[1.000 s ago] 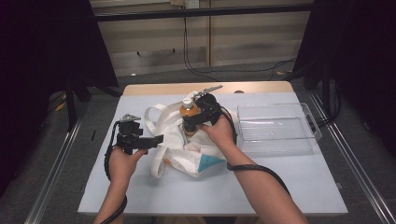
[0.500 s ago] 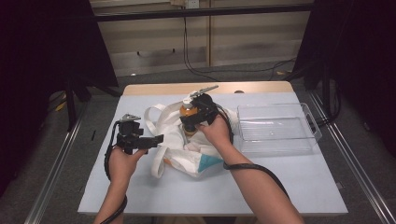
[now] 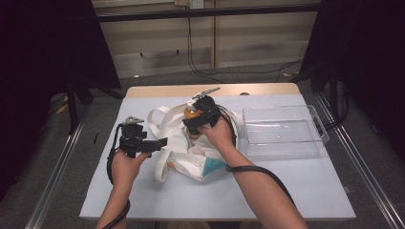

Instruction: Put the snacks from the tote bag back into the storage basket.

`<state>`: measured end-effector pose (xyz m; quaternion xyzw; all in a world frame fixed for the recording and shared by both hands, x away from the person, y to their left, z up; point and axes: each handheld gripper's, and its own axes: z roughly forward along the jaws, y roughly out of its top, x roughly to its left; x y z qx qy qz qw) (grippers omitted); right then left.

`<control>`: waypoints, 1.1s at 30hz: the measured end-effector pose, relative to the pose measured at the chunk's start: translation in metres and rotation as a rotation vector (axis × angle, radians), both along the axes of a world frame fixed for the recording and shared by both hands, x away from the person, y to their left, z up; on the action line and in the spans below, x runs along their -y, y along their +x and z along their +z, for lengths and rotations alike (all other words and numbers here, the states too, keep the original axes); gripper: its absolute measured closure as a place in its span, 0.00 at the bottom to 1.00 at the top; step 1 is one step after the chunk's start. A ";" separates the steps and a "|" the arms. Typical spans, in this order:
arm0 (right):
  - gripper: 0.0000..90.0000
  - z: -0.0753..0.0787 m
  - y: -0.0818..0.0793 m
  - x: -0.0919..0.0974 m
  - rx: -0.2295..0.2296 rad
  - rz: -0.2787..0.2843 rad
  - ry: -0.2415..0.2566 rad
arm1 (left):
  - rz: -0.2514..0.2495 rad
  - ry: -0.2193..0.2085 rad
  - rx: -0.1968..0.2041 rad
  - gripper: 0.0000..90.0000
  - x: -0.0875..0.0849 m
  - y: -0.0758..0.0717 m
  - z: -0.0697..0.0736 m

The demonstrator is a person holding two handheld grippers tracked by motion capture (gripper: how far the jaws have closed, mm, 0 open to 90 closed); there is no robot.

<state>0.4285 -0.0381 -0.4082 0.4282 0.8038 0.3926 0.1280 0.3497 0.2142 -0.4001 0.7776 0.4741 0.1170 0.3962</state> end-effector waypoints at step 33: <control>0.34 0.011 0.000 0.006 -0.042 0.006 -0.016 | 0.005 -0.006 -0.001 0.11 -0.002 0.000 -0.001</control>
